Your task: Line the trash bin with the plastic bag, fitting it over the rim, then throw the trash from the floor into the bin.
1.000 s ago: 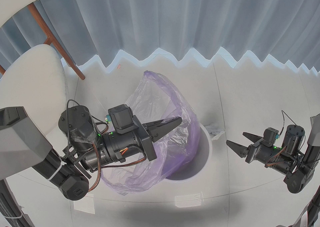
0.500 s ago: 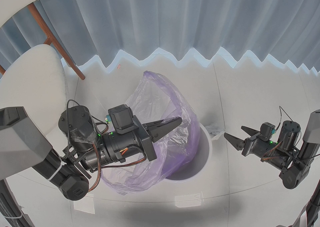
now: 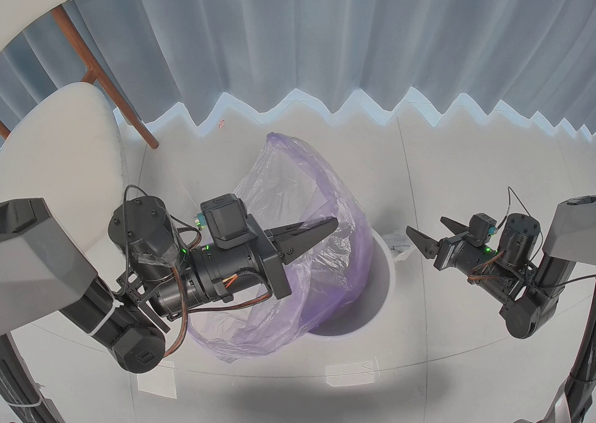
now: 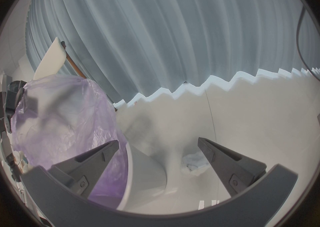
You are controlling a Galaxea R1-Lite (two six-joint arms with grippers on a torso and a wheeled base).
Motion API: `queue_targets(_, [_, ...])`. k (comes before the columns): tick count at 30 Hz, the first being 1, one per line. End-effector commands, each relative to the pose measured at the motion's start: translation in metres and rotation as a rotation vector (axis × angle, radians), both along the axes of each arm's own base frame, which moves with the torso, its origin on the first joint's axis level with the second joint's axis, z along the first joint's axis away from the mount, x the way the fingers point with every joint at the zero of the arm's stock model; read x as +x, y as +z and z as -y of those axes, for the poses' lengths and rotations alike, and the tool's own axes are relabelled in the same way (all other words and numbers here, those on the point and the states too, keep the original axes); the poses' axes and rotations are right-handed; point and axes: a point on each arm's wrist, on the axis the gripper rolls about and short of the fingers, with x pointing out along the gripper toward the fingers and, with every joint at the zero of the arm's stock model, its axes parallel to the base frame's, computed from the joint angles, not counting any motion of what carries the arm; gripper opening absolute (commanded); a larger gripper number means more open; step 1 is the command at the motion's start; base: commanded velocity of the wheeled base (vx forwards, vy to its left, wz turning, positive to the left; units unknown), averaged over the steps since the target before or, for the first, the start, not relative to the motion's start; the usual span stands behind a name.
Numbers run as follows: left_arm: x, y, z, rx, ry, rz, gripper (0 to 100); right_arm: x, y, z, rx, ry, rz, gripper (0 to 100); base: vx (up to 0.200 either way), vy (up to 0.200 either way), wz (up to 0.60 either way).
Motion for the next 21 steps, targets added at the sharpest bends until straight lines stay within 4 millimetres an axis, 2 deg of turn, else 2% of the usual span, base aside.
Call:
queue_targets(1, [-0.003,0.002,0.002,-0.003,-0.013,0.005,0,0.005,0.001,-0.021,0.011,0.034,0.036,100,0.000,0.000,0.00])
queue_targets(4, [-0.005,0.002,0.004,-0.003,-0.021,0.005,0,0.004,0.002,-0.028,0.013,0.051,0.043,100,0.000,0.000,0.00])
queue_targets(9, [-0.013,-0.001,0.007,0.008,-0.044,-0.009,0,0.003,0.010,-0.057,0.026,0.090,0.091,100,0.000,0.000,0.00])
queue_targets(14, [-0.018,-0.001,0.011,0.010,-0.062,-0.009,0,0.010,0.014,-0.069,0.042,0.091,0.128,100,0.000,0.000,0.00])
queue_targets(21, [-0.023,-0.003,0.014,0.022,-0.078,0.001,0,0.013,0.010,-0.084,0.046,0.105,0.136,100,0.000,0.000,0.00])
